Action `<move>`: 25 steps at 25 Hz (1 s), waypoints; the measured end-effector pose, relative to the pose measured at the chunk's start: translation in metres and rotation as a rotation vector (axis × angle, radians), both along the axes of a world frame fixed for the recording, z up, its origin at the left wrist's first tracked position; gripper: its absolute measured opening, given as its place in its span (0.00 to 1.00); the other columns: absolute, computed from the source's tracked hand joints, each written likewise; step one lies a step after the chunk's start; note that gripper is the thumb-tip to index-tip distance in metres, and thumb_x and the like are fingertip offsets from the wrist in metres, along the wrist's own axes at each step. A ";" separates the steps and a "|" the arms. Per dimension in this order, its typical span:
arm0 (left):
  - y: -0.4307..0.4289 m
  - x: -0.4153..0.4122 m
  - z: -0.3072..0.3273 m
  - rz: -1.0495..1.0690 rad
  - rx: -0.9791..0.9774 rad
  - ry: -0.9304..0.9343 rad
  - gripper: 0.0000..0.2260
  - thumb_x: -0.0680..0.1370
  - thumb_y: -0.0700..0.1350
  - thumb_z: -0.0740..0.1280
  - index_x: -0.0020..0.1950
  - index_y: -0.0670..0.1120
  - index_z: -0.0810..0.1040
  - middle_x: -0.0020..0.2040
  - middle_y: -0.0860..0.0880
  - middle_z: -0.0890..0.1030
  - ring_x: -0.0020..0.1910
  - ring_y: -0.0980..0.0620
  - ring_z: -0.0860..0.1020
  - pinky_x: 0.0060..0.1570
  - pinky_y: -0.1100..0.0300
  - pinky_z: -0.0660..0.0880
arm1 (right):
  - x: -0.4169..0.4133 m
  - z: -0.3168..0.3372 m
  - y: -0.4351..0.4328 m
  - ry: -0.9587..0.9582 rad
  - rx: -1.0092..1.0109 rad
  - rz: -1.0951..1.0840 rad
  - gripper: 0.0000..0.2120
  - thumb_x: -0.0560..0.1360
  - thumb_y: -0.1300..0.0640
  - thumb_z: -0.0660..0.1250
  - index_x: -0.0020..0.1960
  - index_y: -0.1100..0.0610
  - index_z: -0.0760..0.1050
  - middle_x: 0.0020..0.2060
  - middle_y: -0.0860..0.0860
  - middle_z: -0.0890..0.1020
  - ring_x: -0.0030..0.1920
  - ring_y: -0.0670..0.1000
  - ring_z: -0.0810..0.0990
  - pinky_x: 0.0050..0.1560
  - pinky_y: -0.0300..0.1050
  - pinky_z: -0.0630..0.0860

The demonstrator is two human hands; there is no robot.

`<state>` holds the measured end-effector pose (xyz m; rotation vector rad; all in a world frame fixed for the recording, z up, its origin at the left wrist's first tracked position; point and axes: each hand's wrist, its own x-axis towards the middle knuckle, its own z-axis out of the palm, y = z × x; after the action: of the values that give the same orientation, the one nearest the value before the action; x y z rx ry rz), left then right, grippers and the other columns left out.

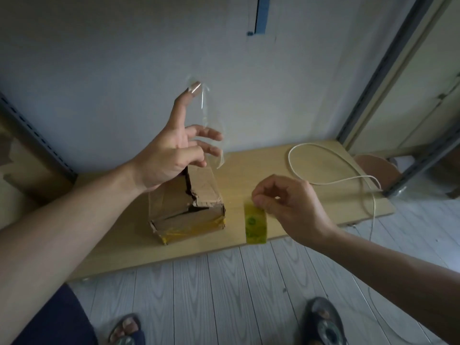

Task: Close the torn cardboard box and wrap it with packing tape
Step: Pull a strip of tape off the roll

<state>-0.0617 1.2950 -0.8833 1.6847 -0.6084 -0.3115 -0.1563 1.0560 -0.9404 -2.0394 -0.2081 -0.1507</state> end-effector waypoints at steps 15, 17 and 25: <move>-0.008 -0.018 -0.012 -0.165 0.042 0.086 0.45 0.72 0.31 0.61 0.79 0.65 0.48 0.61 0.34 0.75 0.54 0.40 0.82 0.46 0.53 0.78 | 0.000 -0.149 -0.014 0.460 -0.264 0.020 0.08 0.73 0.65 0.71 0.40 0.52 0.80 0.34 0.47 0.83 0.34 0.43 0.80 0.39 0.43 0.81; -0.011 -0.018 -0.015 -0.193 0.072 0.075 0.44 0.72 0.31 0.61 0.79 0.64 0.48 0.60 0.34 0.76 0.54 0.40 0.83 0.47 0.53 0.77 | 0.008 -0.154 -0.013 0.461 -0.286 0.004 0.06 0.73 0.64 0.71 0.42 0.53 0.81 0.37 0.47 0.83 0.36 0.45 0.80 0.40 0.43 0.81; -0.014 -0.019 -0.027 -0.239 0.122 0.094 0.44 0.71 0.30 0.59 0.77 0.67 0.53 0.59 0.36 0.77 0.53 0.39 0.82 0.49 0.43 0.75 | 0.003 -0.172 0.006 0.310 -0.408 -0.188 0.05 0.74 0.60 0.70 0.44 0.52 0.84 0.38 0.45 0.83 0.38 0.43 0.80 0.40 0.40 0.80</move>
<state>-0.0803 1.2814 -0.9101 1.7050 -0.7339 -0.6064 -0.1533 1.0619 -1.1122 -2.4535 0.1616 0.1020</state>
